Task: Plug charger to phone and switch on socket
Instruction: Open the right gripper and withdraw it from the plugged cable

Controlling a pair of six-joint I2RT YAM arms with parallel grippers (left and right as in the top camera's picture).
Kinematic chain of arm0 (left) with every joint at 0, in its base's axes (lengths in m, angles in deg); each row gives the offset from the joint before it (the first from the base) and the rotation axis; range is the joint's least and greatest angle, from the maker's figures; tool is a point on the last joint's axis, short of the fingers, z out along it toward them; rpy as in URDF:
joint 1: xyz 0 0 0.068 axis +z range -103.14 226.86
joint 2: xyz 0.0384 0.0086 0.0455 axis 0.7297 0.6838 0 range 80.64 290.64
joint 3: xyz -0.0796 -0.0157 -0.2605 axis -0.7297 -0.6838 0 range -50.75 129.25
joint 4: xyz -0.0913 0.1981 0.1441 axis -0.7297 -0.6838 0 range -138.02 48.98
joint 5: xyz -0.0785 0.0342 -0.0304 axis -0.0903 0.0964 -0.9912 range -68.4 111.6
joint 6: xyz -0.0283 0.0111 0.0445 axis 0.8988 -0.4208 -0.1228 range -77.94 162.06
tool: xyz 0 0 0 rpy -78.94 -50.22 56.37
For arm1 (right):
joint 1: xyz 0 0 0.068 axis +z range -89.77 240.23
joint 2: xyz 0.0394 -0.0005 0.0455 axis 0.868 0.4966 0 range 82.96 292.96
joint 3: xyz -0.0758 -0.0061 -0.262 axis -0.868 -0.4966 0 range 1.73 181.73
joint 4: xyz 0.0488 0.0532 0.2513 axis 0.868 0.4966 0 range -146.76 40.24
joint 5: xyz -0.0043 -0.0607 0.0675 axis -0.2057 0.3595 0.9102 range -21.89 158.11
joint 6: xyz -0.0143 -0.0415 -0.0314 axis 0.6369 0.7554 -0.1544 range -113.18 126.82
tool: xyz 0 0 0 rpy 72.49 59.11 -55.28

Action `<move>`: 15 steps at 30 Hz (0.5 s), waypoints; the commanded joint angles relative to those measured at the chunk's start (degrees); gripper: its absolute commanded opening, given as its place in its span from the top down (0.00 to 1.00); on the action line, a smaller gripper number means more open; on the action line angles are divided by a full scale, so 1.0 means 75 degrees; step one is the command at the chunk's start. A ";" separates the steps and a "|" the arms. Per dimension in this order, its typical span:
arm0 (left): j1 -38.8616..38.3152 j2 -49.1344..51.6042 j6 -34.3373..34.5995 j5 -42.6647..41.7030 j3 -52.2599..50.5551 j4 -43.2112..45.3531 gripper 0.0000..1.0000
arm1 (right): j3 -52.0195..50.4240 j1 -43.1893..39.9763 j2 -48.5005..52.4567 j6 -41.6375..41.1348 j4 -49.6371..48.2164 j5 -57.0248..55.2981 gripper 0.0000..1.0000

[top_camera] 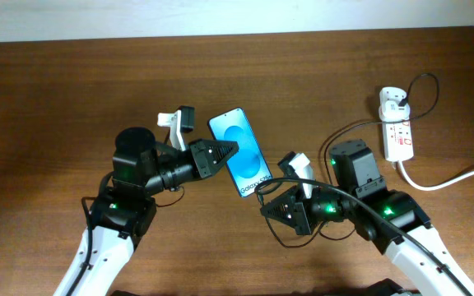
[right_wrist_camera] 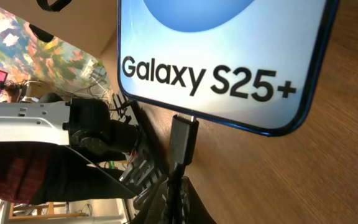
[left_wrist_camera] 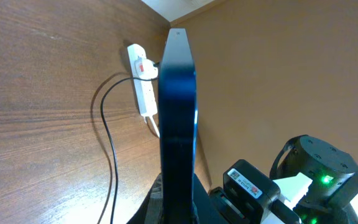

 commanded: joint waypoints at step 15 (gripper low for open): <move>-0.0367 -0.0038 -0.1125 -0.2460 0.0108 -0.0119 1.00 | 0.0207 0.0032 -0.0006 -0.0026 -0.0606 -0.0038 0.96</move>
